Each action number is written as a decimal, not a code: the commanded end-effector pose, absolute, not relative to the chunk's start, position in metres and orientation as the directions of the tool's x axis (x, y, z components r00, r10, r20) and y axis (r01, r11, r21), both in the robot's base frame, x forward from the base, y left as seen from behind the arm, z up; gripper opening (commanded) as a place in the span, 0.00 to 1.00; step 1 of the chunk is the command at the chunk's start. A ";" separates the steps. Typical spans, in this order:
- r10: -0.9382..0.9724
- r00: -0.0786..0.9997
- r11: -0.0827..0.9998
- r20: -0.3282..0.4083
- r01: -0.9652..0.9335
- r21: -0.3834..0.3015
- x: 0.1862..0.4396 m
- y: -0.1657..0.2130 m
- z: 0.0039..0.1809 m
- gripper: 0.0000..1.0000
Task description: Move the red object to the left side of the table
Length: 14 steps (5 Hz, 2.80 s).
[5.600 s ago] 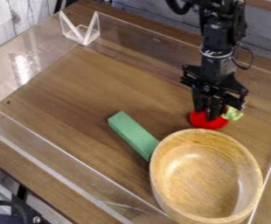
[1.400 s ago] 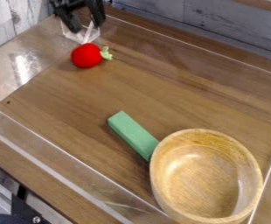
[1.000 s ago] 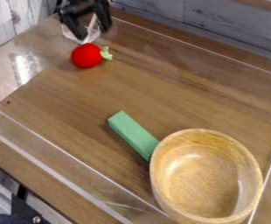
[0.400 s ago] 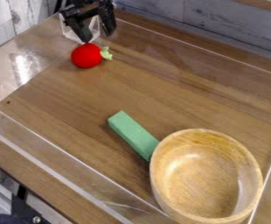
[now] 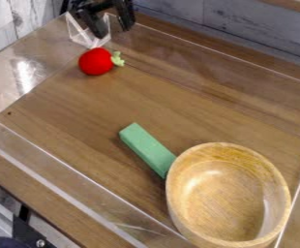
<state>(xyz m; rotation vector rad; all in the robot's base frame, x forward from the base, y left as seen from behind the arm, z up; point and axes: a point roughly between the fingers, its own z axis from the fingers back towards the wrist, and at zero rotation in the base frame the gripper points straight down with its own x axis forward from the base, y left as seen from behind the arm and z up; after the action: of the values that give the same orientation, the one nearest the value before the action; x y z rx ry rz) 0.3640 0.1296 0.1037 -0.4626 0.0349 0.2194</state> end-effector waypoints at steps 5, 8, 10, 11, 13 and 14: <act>0.124 0.992 0.891 -0.007 -0.115 -0.440 0.355 0.105 0.171 1.00; 0.296 0.952 0.828 -0.076 -0.295 -0.476 0.358 0.084 0.160 1.00; 0.261 0.963 0.874 -0.071 -0.267 -0.406 0.361 0.058 0.149 1.00; 0.228 0.971 0.893 -0.073 -0.238 -0.381 0.360 0.063 0.141 1.00; 0.135 0.988 0.929 -0.081 -0.154 -0.338 0.356 0.083 0.145 0.00; 0.158 0.982 0.928 -0.105 -0.184 -0.323 0.356 0.112 0.138 0.00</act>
<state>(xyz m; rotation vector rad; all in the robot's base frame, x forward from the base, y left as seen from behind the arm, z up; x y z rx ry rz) 0.3518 0.1081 0.1135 -0.3632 0.1545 0.1895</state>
